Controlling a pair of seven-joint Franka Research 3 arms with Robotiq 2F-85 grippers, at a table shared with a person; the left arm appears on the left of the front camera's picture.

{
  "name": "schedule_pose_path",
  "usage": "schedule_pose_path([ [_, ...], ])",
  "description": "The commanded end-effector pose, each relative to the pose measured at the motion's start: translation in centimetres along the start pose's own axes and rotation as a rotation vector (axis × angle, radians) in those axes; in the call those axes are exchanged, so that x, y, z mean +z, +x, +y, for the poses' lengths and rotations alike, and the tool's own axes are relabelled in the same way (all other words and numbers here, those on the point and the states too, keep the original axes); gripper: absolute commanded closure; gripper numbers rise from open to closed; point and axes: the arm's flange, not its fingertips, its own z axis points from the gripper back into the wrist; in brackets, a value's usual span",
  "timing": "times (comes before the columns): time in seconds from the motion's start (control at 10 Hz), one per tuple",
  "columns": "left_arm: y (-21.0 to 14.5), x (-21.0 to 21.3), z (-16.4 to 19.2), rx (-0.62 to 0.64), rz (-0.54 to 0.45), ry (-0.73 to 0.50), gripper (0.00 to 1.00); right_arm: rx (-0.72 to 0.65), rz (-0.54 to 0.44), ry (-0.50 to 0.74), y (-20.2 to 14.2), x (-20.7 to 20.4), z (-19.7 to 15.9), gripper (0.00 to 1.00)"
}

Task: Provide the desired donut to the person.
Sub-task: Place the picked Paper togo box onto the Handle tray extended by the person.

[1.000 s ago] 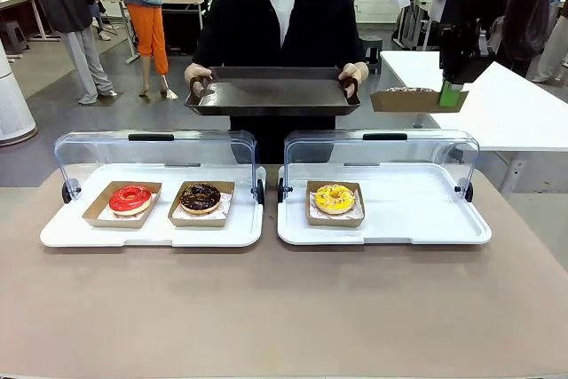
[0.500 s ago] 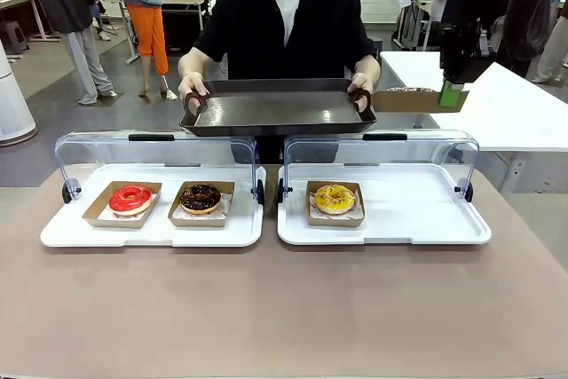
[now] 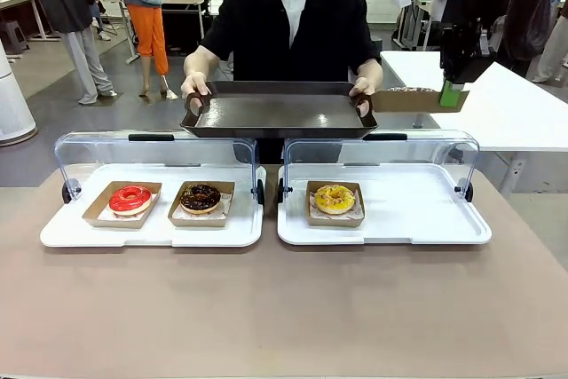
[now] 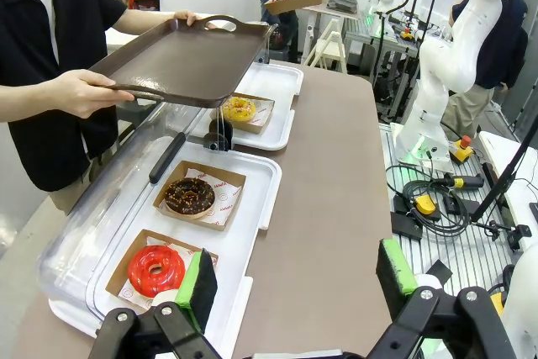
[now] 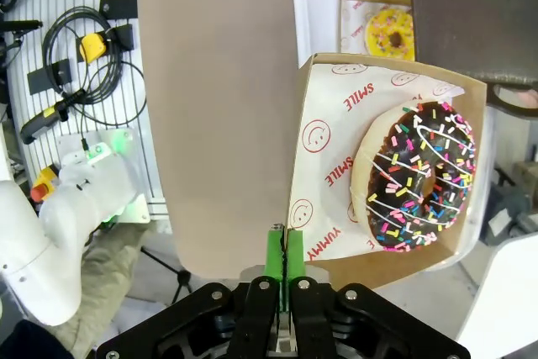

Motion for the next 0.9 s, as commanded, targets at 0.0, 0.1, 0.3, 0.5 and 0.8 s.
schedule_pose_path([
  [0.0,0.15,0.10,-0.09,-0.013,-0.016,-0.003,0.00,-0.006,0.001,0.002,-0.10,-0.14,0.39,1.00],
  [0.1,0.15,0.10,-0.09,-0.013,-0.016,-0.003,0.00,-0.006,0.001,0.002,-0.10,-0.14,0.39,1.00],
  [0.3,0.15,0.10,-0.09,-0.013,-0.016,-0.003,0.00,-0.006,0.001,0.002,-0.10,-0.14,0.39,1.00],
  [0.5,0.15,0.10,-0.09,-0.013,-0.016,-0.003,0.00,-0.006,0.001,0.002,-0.10,-0.14,0.39,1.00],
  [0.8,0.15,0.10,-0.09,-0.013,-0.016,-0.003,0.00,-0.006,0.001,0.002,-0.10,-0.14,0.39,1.00],
])
